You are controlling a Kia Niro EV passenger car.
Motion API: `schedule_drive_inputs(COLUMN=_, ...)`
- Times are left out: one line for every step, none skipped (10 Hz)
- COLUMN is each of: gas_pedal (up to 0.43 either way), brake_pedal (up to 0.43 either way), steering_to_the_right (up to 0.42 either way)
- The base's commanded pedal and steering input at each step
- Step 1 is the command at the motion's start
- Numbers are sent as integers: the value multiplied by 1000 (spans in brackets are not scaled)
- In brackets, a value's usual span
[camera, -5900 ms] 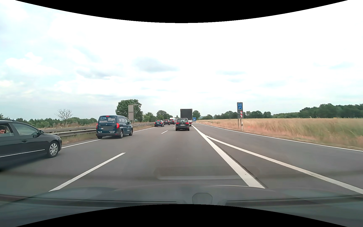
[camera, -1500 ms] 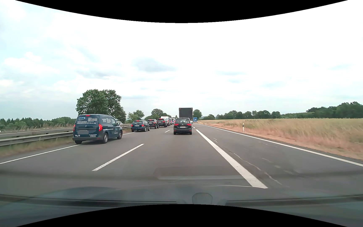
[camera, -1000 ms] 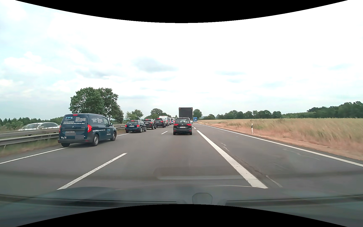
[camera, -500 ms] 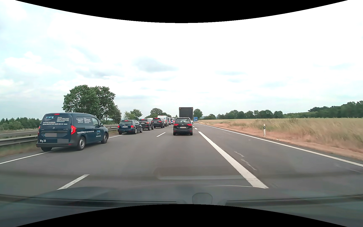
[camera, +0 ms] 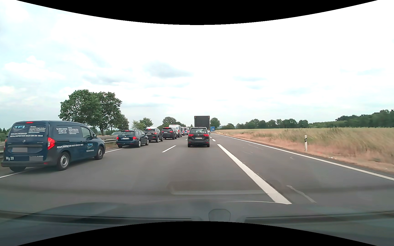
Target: Follow the waypoints while adhering to traffic rules and regulations
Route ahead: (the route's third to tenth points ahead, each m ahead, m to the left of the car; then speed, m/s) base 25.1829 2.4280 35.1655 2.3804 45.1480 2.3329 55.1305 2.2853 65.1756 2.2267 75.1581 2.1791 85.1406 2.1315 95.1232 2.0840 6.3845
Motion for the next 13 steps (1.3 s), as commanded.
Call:
schedule_drive_inputs(gas_pedal=79, brake_pedal=0, steering_to_the_right=1)
schedule_drive_inputs(gas_pedal=79, brake_pedal=0, steering_to_the_right=2)
schedule_drive_inputs(gas_pedal=79, brake_pedal=0, steering_to_the_right=3)
schedule_drive_inputs(gas_pedal=67, brake_pedal=0, steering_to_the_right=3)
schedule_drive_inputs(gas_pedal=67, brake_pedal=0, steering_to_the_right=4)
schedule_drive_inputs(gas_pedal=59, brake_pedal=0, steering_to_the_right=4)
schedule_drive_inputs(gas_pedal=59, brake_pedal=0, steering_to_the_right=4)
schedule_drive_inputs(gas_pedal=47, brake_pedal=0, steering_to_the_right=4)
schedule_drive_inputs(gas_pedal=47, brake_pedal=0, steering_to_the_right=4)
schedule_drive_inputs(gas_pedal=47, brake_pedal=0, steering_to_the_right=4)
schedule_drive_inputs(gas_pedal=47, brake_pedal=0, steering_to_the_right=4)
schedule_drive_inputs(gas_pedal=39, brake_pedal=0, steering_to_the_right=4)
schedule_drive_inputs(gas_pedal=39, brake_pedal=0, steering_to_the_right=4)
